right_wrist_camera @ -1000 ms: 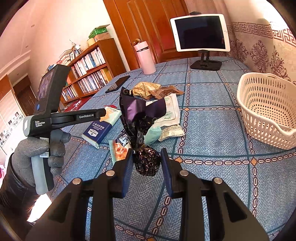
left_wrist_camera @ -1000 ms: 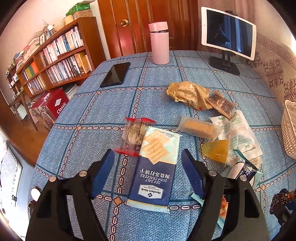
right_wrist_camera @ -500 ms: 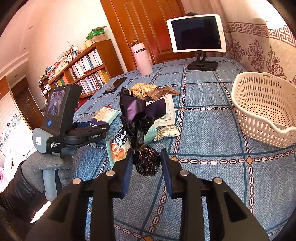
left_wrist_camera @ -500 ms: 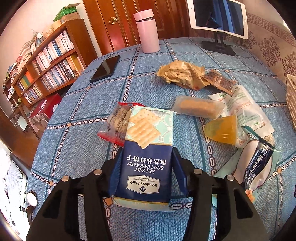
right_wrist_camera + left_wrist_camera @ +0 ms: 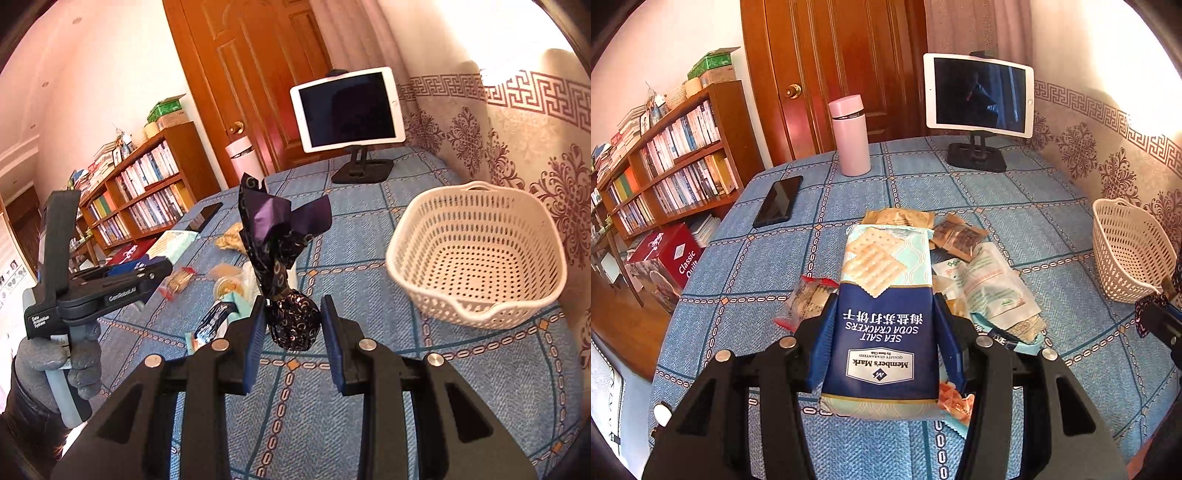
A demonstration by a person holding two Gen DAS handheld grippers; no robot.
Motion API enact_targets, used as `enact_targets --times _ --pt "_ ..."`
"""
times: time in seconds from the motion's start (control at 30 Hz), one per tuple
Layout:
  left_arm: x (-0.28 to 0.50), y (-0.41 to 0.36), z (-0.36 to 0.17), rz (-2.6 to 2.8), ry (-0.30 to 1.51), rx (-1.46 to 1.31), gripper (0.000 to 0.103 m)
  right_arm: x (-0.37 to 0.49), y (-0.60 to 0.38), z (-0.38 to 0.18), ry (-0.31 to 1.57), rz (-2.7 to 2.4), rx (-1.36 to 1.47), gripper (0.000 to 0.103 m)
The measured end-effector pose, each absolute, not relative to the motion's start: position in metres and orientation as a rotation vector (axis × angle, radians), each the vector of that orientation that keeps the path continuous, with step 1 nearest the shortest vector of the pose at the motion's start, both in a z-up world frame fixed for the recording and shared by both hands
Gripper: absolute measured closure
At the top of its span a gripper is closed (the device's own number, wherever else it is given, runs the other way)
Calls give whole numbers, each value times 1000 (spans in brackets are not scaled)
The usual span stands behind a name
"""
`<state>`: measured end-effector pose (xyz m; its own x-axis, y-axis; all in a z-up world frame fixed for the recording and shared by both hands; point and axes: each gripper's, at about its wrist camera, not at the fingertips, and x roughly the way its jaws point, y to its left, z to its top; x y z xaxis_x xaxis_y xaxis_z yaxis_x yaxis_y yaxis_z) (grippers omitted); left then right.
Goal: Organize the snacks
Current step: 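Drop the purple snack into the basket while the left gripper lifts the cracker box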
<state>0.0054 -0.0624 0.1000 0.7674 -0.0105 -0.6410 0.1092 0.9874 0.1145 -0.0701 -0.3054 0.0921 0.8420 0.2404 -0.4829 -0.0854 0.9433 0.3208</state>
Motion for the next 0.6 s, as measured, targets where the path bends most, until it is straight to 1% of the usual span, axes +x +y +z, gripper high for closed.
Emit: enact_targets --times 0.2,0.43,0.47,0.53,0.57,0.6 --pt "4 -76 110 -95 673 153 52 -64 -354 106 482 31 341 73" --pt "5 -87 115 -123 673 154 52 -51 -400 103 491 -99 361 72" --pt "4 -89 116 -127 672 155 52 -49 -403 100 495 -121 366 69" --pt "5 -93 117 -134 668 158 52 -49 -411 95 498 -162 395 49" --pt "6 -95 118 -137 666 161 52 -50 -417 92 491 -180 414 28" --pt "6 -97 119 -141 664 163 52 -54 -416 91 484 -194 423 27"
